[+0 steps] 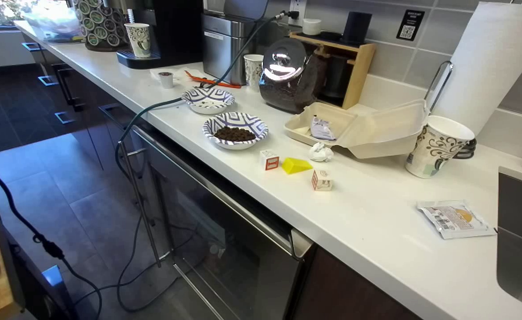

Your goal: Put the coffee capsule on the white plate on the left

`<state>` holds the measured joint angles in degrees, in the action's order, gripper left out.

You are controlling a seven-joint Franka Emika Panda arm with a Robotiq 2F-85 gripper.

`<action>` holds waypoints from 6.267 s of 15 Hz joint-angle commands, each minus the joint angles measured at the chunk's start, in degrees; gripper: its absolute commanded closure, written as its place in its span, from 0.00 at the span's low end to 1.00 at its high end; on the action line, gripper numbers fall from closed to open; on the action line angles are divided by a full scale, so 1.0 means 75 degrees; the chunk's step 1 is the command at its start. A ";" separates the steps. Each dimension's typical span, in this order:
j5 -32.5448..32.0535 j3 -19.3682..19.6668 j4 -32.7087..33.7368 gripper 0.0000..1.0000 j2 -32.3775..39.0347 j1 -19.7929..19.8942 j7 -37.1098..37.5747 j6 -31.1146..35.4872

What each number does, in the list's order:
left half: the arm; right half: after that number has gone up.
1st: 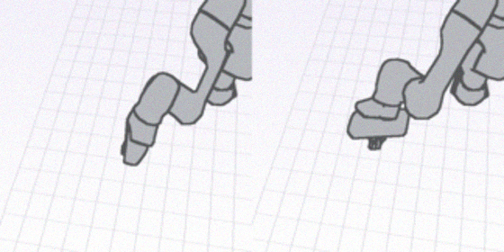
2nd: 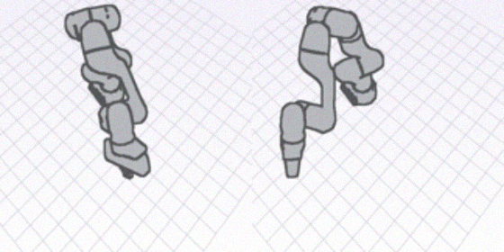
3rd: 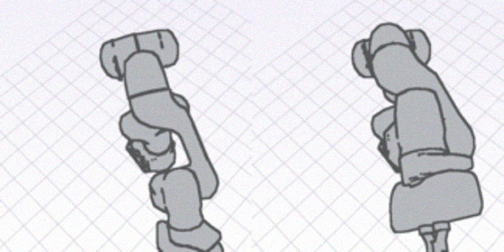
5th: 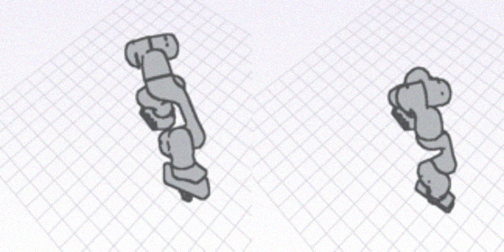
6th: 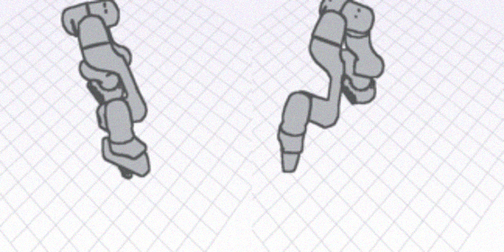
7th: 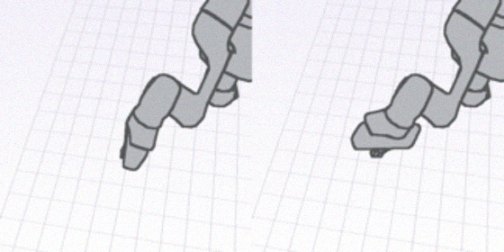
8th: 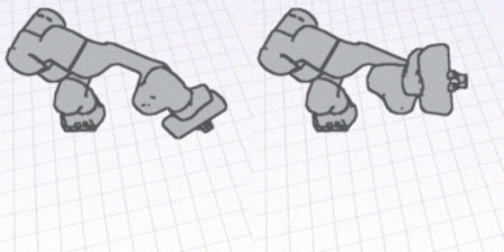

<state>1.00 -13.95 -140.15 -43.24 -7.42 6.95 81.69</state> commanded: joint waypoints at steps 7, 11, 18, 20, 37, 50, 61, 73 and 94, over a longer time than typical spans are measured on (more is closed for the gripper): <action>-0.0041 -0.0027 0.0092 0.00 0.0169 -0.0084 0.0153 0.0177; -0.0068 -0.0145 0.0167 0.00 0.0728 -0.0117 0.0141 0.2246; -0.0178 0.0755 0.0543 0.00 0.2579 0.0172 -0.0856 0.5320; -0.0081 0.1100 0.0727 0.00 0.3240 0.0252 -0.1239 0.5566; 0.0676 0.1111 0.1566 0.00 0.6422 0.0288 -0.1936 0.7497; -0.1703 0.1653 0.1844 0.00 0.7777 -0.0164 0.0084 0.9870; -0.2037 0.1792 0.1742 0.73 0.7296 -0.0373 0.0641 0.9516; -0.0732 0.2756 0.0988 0.74 0.5115 0.1526 0.1294 0.8645; -0.3142 0.3106 0.2520 0.74 0.7648 0.1035 0.4709 0.8765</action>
<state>-21.48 7.94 -125.31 10.70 1.87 40.60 150.59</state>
